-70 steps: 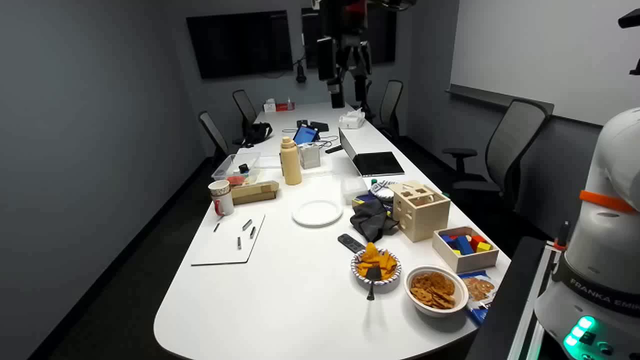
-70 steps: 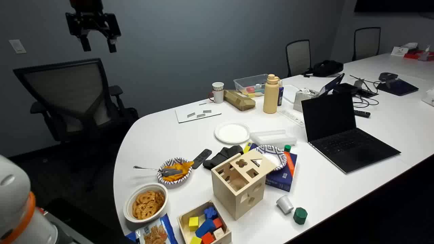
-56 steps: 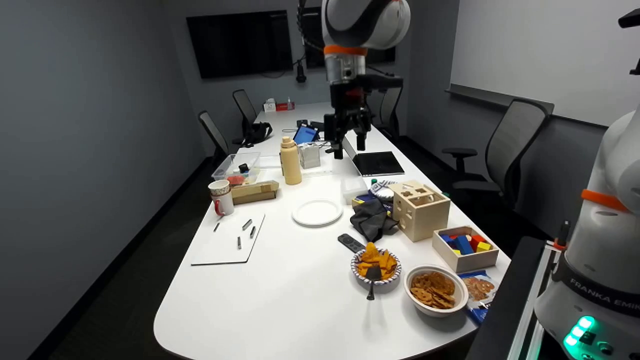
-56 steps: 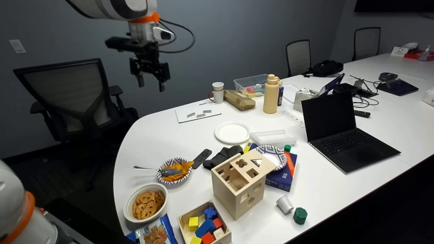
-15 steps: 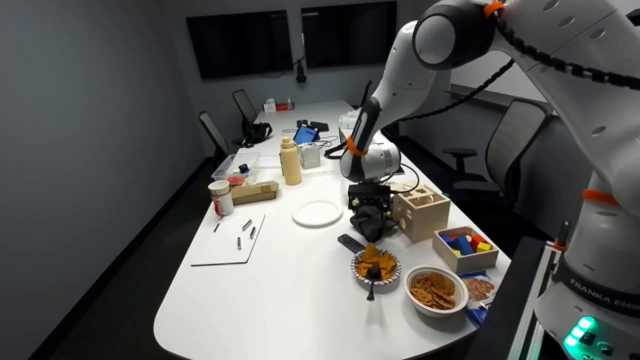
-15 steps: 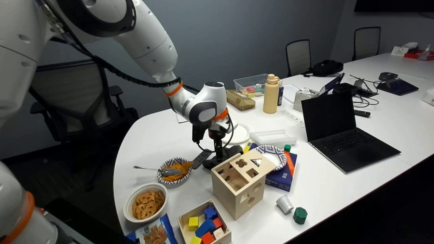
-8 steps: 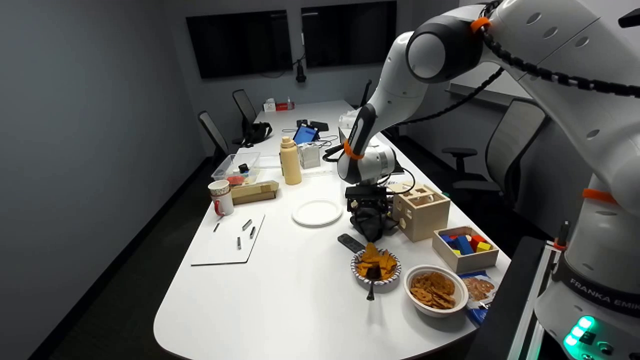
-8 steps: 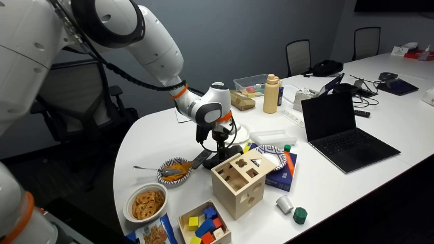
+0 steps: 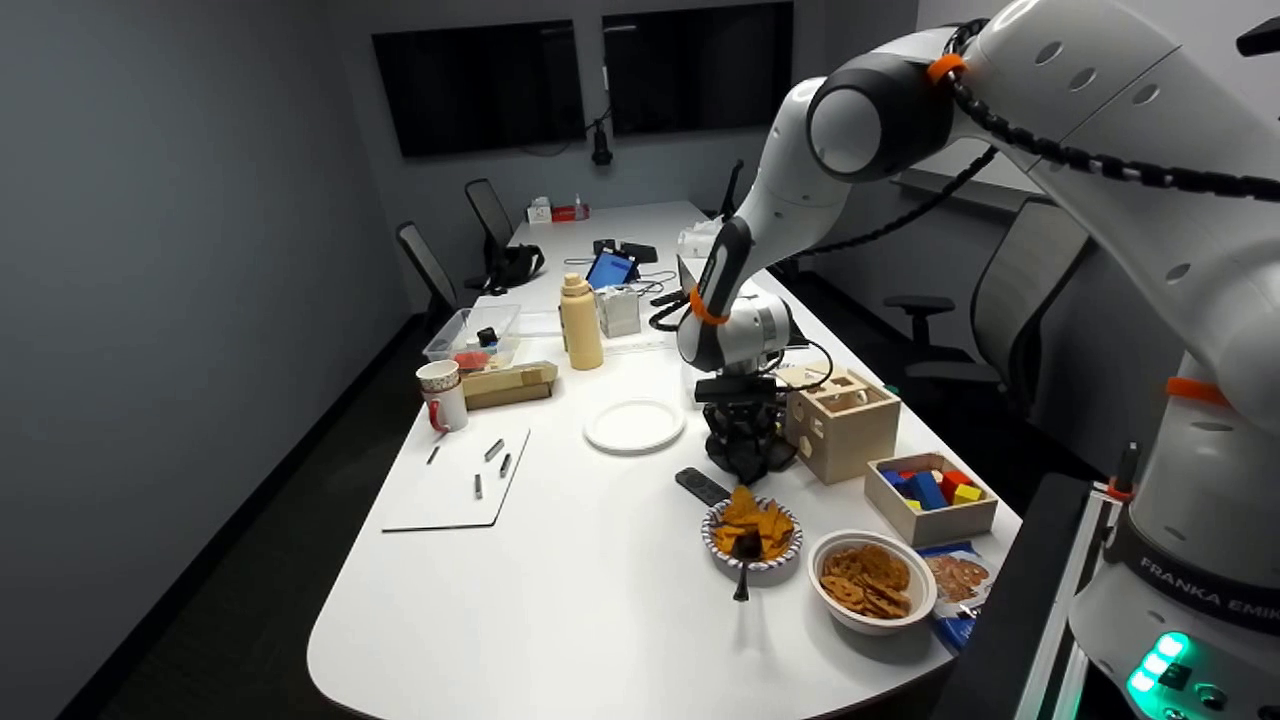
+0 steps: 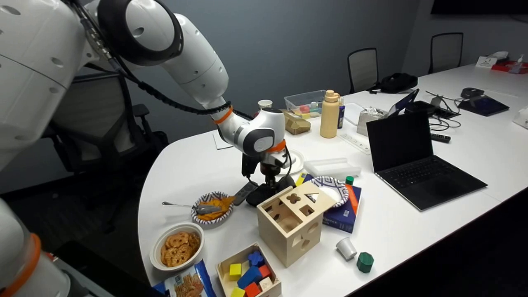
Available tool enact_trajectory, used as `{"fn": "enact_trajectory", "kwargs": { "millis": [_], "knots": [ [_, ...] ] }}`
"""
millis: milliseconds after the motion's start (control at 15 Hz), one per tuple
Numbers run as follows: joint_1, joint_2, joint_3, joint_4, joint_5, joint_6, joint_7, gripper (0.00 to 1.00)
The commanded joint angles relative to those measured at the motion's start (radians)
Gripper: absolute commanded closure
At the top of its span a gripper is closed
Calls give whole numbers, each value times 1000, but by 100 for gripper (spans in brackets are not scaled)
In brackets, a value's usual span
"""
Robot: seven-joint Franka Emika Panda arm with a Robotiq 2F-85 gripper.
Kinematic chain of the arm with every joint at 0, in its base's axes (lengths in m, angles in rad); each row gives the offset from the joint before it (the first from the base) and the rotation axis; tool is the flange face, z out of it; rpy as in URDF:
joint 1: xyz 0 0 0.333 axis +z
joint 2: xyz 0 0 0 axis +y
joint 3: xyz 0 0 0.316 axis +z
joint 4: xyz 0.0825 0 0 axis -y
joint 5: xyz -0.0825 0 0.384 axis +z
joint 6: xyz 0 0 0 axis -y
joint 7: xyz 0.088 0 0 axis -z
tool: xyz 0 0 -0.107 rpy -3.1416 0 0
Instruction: Use the towel to wipe the table.
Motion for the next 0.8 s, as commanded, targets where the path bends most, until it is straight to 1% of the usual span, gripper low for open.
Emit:
{"fn": "enact_trajectory", "kwargs": {
  "millis": [0,133,200,467,600,733],
  "knots": [
    [-10,20,-2,44,-32,-49,32,81],
    [-14,12,4,43,-32,-56,27,96],
    [-16,7,7,44,-30,-62,24,100],
    [-52,0,65,64,-7,-78,-42,98],
    [-118,9,142,90,41,-107,-130,99],
    [-163,17,204,104,85,-152,-207,98]
  ]
}}
